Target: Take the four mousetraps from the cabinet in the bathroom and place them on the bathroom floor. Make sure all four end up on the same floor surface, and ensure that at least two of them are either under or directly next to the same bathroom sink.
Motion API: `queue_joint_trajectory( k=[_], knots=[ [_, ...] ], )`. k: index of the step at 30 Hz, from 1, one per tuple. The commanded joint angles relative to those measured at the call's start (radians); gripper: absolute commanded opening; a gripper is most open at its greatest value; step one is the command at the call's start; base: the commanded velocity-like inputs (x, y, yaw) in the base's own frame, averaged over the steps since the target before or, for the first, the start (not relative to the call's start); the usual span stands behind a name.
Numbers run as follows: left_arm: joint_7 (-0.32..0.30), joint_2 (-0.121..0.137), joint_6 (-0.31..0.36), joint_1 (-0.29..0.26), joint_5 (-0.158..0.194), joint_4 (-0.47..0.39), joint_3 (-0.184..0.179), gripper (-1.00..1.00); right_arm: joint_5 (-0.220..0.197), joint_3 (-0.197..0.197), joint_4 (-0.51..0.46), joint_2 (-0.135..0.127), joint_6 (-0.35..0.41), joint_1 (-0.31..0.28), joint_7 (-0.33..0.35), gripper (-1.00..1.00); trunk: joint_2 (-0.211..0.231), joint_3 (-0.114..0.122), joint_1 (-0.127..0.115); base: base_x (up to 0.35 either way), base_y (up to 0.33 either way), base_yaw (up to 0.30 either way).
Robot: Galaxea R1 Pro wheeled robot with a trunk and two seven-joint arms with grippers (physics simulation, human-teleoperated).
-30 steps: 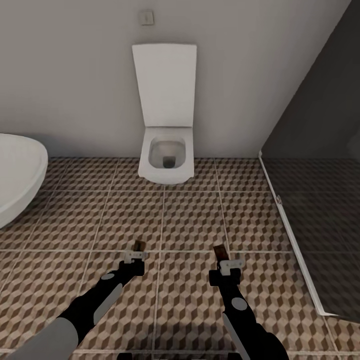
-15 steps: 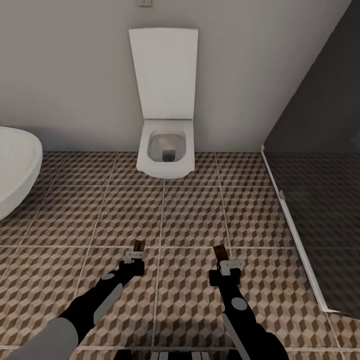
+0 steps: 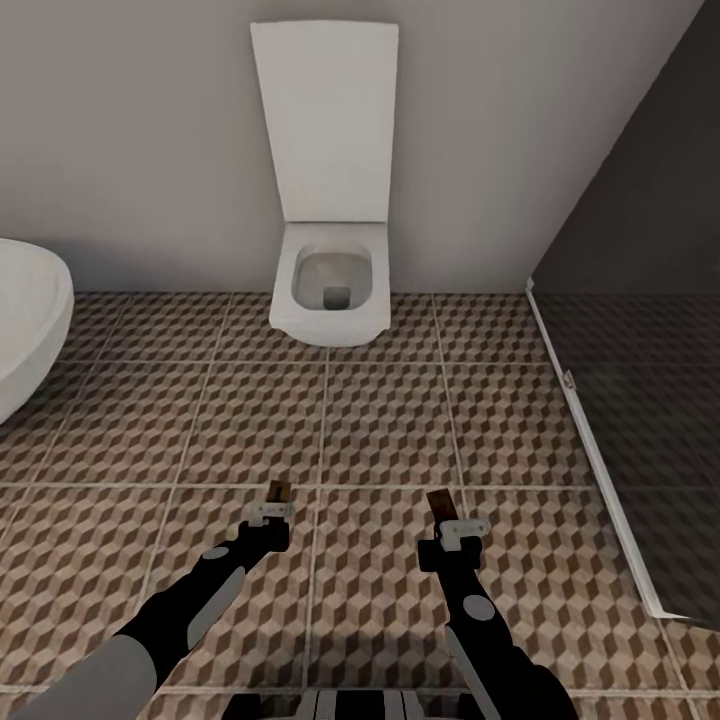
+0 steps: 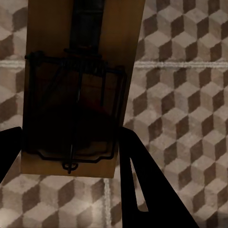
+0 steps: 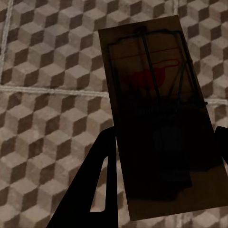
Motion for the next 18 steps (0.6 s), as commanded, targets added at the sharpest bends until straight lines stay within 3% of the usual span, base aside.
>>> queue_joint_trajectory(
  k=[1, 8, 11, 15, 18],
  knots=[
    [0.007, 0.001, 0.003, -0.001, 0.006, -0.003, -0.005, -1.0, -0.012, 0.003, -0.001, -0.001, 0.001, -0.001, -0.007, -1.0, -0.001, -0.001, 0.0, 0.0, 0.0, 0.0],
    [0.007, 0.001, 0.003, -0.001, 0.006, -0.002, -0.005, -1.0, -0.011, 0.005, -0.004, -0.003, 0.002, -0.001, 0.001, -1.0, -0.001, -0.002, 0.0, 0.0, 0.0, 0.0],
    [0.007, 0.001, 0.003, -0.001, 0.006, 0.0, -0.005, -1.0, 0.008, 0.003, -0.004, -0.004, 0.009, -0.002, 0.028, -1.0, -0.001, -0.002, 0.0, 0.0, 0.0, 0.0],
    [0.007, 0.001, 0.003, -0.001, 0.006, 0.001, -0.005, -1.0, 0.068, -0.003, 0.011, -0.005, 0.036, -0.044, 0.141, -1.0, -0.001, -0.002, 0.0, 0.0, 0.0, 0.0],
    [0.007, 0.001, 0.003, -0.001, 0.006, 0.0, -0.005, -1.0, 0.087, -0.02, 0.044, -0.006, 0.042, -0.069, 0.224, -1.0, -0.001, -0.002, 0.0, 0.0, 0.0, 0.0]
  ],
)
